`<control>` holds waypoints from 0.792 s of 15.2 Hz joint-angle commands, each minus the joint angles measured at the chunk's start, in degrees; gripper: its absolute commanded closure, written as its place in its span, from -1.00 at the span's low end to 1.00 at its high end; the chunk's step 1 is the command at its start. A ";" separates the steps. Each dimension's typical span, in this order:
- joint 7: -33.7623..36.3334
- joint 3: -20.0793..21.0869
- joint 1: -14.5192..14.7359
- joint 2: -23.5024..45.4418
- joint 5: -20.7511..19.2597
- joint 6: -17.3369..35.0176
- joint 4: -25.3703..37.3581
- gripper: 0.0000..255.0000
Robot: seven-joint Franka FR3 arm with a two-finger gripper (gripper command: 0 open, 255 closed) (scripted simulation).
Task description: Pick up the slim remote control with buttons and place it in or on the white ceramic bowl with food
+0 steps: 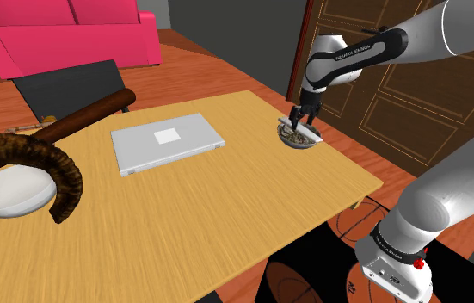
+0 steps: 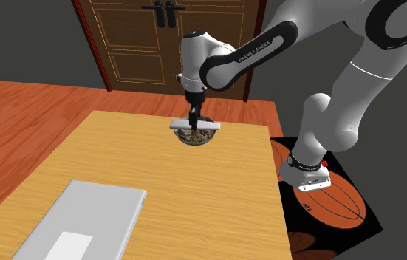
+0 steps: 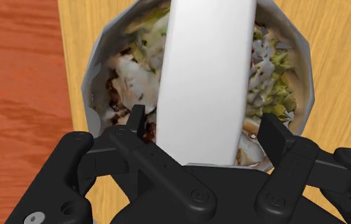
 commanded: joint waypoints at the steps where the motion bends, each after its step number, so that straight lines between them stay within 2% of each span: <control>1: 0.00 0.00 0.00 0.00 0.00 0.00 0.00 -1.00; 4: 0.00 0.00 0.00 0.00 0.00 0.00 0.00 -1.00; 8: 0.14 0.09 -0.03 -2.86 -0.16 -7.58 4.73 -1.00; 12: 0.14 0.09 -0.03 -2.86 -0.16 -7.58 4.73 -1.00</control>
